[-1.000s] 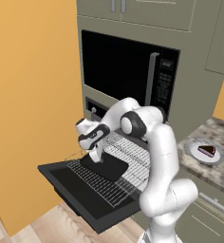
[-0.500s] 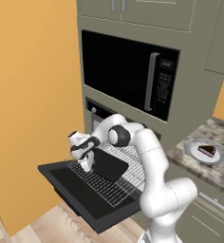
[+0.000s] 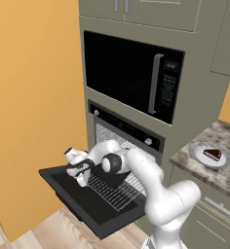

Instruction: Take the baked cake out of the oven and place it on the plate for cooling. Then close the oven door.

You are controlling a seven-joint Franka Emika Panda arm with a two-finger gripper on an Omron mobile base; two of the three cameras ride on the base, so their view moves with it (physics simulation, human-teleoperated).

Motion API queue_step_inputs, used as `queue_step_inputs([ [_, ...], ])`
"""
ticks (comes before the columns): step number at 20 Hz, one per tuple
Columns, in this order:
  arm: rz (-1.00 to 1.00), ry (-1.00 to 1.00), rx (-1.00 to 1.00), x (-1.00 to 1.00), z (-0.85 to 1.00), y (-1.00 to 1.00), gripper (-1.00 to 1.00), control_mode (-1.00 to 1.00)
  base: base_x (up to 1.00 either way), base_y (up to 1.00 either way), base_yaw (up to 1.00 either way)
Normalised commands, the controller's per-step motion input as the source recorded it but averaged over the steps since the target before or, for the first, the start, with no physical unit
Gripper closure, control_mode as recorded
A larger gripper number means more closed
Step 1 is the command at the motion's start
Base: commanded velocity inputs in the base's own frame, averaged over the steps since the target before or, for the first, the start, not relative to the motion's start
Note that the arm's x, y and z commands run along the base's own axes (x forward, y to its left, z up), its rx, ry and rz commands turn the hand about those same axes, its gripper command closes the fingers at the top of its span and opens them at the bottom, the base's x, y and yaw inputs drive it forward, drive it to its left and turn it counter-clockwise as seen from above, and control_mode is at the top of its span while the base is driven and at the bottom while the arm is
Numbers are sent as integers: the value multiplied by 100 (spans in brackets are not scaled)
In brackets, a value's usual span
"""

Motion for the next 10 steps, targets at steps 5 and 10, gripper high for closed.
queue_step_inputs([
  [5,18,27,7,52,-46,2,-100,-100,0,0,0],
  [10,11,17,9,37,-8,-31,-100,-100,0,0,0],
])
